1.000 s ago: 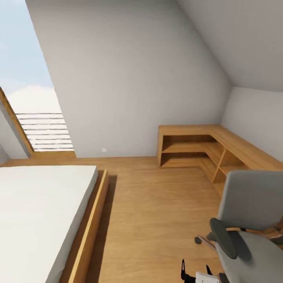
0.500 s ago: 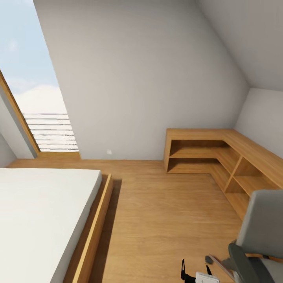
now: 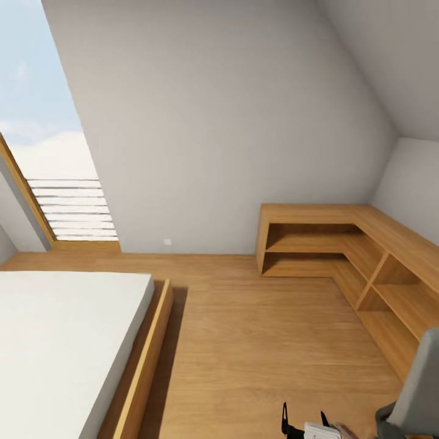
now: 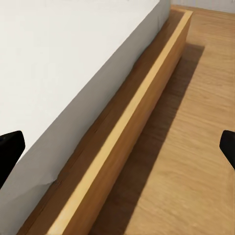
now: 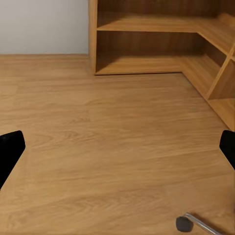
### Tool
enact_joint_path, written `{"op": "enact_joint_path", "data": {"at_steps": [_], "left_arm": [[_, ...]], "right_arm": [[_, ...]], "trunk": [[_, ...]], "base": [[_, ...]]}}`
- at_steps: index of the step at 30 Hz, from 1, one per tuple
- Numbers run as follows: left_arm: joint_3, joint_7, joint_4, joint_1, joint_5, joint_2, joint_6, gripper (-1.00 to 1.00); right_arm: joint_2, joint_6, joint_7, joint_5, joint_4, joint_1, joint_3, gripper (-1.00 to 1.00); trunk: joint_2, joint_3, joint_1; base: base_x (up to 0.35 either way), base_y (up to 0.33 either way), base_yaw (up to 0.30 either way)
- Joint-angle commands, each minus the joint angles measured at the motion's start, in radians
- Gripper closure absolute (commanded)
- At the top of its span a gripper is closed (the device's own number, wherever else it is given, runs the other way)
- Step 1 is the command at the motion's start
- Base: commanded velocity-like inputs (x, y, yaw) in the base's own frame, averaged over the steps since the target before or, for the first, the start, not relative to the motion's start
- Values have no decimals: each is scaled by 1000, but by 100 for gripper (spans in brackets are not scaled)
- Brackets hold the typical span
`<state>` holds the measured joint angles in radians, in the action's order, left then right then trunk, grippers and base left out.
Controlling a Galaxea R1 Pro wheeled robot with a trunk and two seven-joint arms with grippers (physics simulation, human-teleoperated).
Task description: In the bedroom, organize the workspace by keeping the computer under the desk, ensuring the monitor is on the desk, placing the keyboard on the desk next to the monitor, placing the mouse on the desk next to the keyboard, moving the folder from the swivel chair onto the desk next to the mouse, stacking the notebook on top of the folder with the pen on top of the notebook, and positioning the swivel chair next to the desk.
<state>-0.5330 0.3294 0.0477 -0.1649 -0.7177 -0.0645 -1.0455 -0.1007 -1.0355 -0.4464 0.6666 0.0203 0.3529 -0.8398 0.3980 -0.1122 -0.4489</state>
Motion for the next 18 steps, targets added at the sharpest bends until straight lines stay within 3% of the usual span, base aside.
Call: {"op": "enact_joint_path", "data": {"at_steps": [1,18], "left_arm": [[-8,9,0,-1,0,0,-2,-100],[-8,8,-2,-1,0,0,-2,-100]], "right_arm": [[-1,-2,-8,1,2,1,-8,-100],[-1,12,-3,1,1,1,-8,-100]], "trunk": [[2,-2,-1],[2,-2,-1]], "base": [[328,0,0],[328,0,0]]}}
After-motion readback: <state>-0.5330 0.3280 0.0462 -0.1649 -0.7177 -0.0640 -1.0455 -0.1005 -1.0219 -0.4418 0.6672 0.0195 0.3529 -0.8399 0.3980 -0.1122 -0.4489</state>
